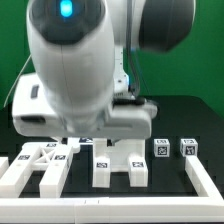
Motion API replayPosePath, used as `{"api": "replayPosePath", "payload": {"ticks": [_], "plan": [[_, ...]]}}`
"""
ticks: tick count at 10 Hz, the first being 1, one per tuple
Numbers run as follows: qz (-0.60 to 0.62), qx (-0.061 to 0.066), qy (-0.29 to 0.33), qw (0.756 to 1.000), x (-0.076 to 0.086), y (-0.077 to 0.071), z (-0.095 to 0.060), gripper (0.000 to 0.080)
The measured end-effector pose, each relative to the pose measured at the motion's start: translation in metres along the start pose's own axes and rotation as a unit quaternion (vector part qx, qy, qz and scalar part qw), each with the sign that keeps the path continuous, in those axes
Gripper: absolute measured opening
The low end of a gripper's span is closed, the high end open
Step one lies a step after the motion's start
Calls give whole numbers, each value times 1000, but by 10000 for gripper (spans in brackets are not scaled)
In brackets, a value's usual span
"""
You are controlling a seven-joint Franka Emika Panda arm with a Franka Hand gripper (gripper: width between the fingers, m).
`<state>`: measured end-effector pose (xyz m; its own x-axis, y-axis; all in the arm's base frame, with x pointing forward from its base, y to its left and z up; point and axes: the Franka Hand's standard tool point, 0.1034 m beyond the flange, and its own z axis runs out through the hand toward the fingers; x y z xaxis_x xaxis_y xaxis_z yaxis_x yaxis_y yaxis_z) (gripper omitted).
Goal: Assemble chair
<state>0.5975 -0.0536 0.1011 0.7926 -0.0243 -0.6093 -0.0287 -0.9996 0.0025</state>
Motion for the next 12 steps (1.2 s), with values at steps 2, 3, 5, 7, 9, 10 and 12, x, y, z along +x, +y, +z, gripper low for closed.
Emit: {"api": "replayPosePath", "payload": {"ticks": [2,3,5,7,9,10,12], "plan": [[-15,3,82,996,-5,17,-20,648],[-16,6,123,992,-7,32,-17,648],[2,27,189,982,-9,54,2,648],[30,44,258,965,-11,56,31,648],[42,31,331,942,-8,60,33,648],[44,30,334,941,-8,60,34,648],[43,29,332,942,-8,61,37,648]]}}
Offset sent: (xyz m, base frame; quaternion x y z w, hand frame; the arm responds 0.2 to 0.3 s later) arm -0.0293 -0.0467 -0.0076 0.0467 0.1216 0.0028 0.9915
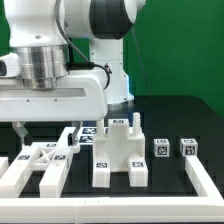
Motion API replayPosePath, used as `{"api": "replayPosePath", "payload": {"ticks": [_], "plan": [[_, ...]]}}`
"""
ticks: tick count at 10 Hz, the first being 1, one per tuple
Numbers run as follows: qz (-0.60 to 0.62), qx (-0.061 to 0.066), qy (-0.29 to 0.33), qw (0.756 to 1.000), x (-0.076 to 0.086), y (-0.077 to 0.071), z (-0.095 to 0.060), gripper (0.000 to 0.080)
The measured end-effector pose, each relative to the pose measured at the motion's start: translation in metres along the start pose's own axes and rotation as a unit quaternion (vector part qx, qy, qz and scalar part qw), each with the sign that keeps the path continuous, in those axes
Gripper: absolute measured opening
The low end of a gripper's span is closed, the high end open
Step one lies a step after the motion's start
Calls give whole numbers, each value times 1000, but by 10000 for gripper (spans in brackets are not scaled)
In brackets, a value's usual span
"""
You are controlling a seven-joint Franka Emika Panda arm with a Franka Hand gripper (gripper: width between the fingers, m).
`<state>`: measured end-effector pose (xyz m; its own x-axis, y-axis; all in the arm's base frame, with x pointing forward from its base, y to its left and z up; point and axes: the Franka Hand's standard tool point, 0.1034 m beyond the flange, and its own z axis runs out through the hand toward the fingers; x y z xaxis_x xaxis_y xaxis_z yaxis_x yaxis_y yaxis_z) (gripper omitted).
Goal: Assemble chair
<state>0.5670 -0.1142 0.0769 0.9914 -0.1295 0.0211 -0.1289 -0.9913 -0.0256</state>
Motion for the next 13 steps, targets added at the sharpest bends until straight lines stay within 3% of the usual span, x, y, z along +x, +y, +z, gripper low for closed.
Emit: {"api": "replayPosePath", "payload": {"ticks": [3,7,13], "plan": [[-32,-2,-16,999,-6,15,15,648],[-34,-5,-33,999,-19,9,42,648],[-40,-7,-37,998,-23,0,58,648]]}}
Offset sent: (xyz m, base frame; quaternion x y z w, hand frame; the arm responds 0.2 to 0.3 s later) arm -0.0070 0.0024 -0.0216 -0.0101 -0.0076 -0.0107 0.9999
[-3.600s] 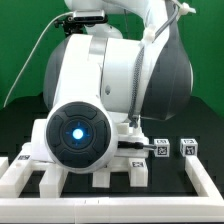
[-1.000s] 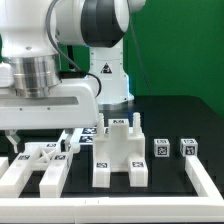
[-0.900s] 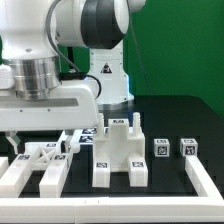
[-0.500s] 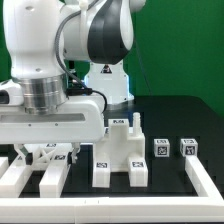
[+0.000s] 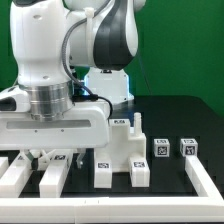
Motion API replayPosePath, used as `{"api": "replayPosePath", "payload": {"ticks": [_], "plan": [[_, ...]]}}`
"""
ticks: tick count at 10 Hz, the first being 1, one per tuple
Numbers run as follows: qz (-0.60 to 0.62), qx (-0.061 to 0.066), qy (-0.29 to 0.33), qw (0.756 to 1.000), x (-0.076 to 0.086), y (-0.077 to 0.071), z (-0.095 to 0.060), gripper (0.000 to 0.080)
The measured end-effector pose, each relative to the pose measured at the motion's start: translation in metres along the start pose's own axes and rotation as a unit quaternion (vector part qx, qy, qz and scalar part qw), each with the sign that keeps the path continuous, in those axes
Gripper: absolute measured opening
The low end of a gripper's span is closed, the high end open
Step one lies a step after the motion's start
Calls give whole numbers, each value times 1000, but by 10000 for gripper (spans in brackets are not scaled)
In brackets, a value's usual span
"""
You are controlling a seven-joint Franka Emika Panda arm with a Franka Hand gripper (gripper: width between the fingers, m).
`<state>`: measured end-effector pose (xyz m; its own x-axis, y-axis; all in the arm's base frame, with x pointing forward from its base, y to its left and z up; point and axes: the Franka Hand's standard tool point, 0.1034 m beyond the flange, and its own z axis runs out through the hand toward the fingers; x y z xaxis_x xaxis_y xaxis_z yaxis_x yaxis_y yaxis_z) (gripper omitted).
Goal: Assemble chair
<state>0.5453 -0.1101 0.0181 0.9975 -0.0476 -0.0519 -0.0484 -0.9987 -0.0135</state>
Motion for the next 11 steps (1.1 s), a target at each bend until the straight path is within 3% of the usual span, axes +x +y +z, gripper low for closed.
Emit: {"api": "replayPosePath", "payload": {"ticks": [3,4,5,6,7,11], "plan": [[1,-3,1,1000,0,-1,5,648],[2,-3,1,1000,0,-1,6,497],[2,-3,1,1000,0,-1,6,497],[1,-3,1,1000,0,-1,6,346],[2,-3,1,1000,0,-1,6,284],[2,-3,1,1000,0,-1,6,284]]}}
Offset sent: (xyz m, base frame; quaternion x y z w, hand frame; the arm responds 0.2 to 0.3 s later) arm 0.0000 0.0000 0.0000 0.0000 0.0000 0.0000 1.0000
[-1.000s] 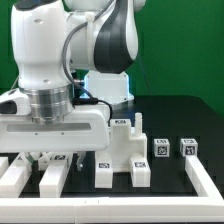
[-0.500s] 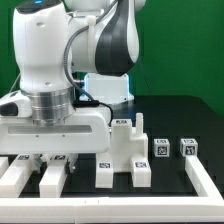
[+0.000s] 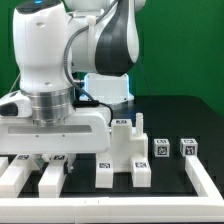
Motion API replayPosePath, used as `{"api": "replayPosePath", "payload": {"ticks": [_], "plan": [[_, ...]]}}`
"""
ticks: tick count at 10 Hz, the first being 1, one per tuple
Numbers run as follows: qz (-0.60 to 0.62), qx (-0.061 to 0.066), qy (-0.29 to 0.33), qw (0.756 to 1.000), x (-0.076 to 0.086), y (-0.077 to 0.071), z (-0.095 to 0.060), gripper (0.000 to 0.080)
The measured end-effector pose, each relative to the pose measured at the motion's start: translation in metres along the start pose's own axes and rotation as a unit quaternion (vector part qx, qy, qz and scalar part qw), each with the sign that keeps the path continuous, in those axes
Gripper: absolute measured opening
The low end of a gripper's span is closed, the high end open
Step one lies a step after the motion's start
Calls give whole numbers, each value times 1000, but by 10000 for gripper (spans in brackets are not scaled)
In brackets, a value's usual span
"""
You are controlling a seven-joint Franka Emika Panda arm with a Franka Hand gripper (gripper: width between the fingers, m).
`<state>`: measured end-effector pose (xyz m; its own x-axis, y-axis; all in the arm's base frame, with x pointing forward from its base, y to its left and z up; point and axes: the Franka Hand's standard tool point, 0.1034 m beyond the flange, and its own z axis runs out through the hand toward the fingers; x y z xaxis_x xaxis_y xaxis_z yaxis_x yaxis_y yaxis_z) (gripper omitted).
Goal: Assemble chair
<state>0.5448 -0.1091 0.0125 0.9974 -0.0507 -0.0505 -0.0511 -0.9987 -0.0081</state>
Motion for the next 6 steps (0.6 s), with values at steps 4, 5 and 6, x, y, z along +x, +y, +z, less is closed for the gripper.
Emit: {"api": "replayPosePath", "payload": {"ticks": [4,5,6], "plan": [[0,0,0,1000,0,0,0,284],[0,0,1,1000,0,0,-2,285],[0,6,-5,1000,0,1,-16,285]]}}
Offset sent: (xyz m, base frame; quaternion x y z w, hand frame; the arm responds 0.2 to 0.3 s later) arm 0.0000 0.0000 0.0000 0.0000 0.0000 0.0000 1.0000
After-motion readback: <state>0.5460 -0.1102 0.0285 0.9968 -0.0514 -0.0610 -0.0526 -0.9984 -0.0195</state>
